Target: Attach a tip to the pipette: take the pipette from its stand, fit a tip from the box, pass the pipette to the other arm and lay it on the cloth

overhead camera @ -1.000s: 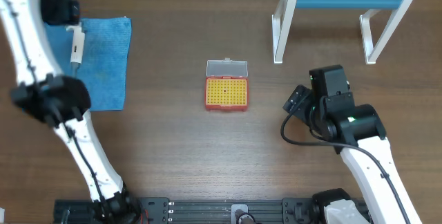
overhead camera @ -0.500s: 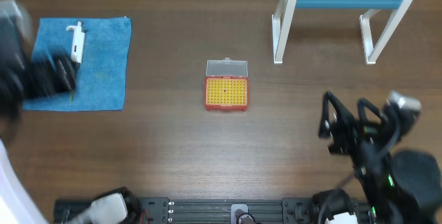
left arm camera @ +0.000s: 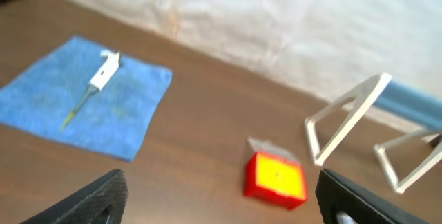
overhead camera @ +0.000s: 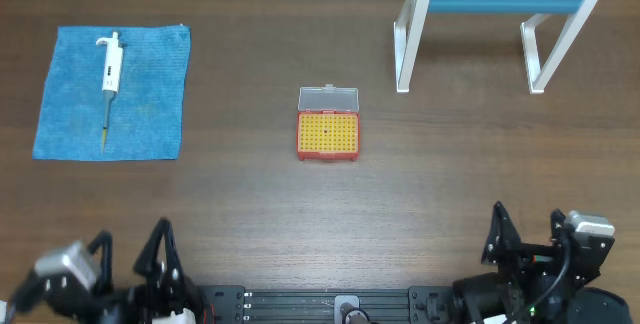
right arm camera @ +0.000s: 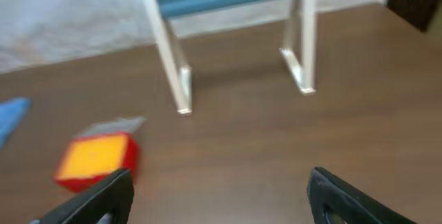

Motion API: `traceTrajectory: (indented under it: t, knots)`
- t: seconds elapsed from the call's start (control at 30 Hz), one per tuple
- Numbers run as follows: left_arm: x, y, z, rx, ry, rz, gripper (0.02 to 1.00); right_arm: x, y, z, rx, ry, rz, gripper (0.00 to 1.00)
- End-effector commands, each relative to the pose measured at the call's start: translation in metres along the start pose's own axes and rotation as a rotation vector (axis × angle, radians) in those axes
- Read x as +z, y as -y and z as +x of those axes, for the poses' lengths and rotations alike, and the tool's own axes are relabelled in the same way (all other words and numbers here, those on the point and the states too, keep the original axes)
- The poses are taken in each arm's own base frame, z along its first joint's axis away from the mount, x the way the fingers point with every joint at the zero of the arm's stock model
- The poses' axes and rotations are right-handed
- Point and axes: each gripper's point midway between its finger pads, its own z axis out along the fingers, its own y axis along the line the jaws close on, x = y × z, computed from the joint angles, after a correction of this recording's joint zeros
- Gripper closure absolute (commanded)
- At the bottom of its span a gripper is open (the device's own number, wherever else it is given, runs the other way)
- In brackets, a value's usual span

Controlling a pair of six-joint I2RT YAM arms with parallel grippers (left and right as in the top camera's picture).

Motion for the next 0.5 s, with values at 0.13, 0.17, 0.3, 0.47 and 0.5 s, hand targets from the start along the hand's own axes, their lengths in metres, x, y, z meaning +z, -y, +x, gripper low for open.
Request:
traceTrajectory:
  t: [0.13, 0.17, 0.3, 0.47, 0.5]
  knots:
    - [-0.0062, 0.004, 0.0046, -0.024, 0.023, 0.026, 0.137, -0.0008, 0.0168, 0.0093, -0.022, -0.024, 0.088, 0.185]
    - [-0.0063, 0.0037, 0.0052, -0.025, 0.02, 0.025, 0.137, -0.0008, 0.0169, 0.0095, -0.022, -0.024, 0.088, 0.185]
    - [-0.0063, 0.0037, 0.0053, -0.025, 0.02, 0.024, 0.134, -0.0008, 0.017, 0.0099, -0.022, -0.026, 0.089, 0.185]
    - [-0.0063, 0.0037, 0.0054, -0.025, 0.02, 0.024, 0.137, -0.0011, 0.0184, 0.015, -0.029, -0.047, 0.094, 0.185]
    - [-0.0063, 0.0037, 0.0054, -0.025, 0.02, 0.024, 0.137, -0.0012, 0.0186, 0.0159, -0.03, -0.051, 0.095, 0.185]
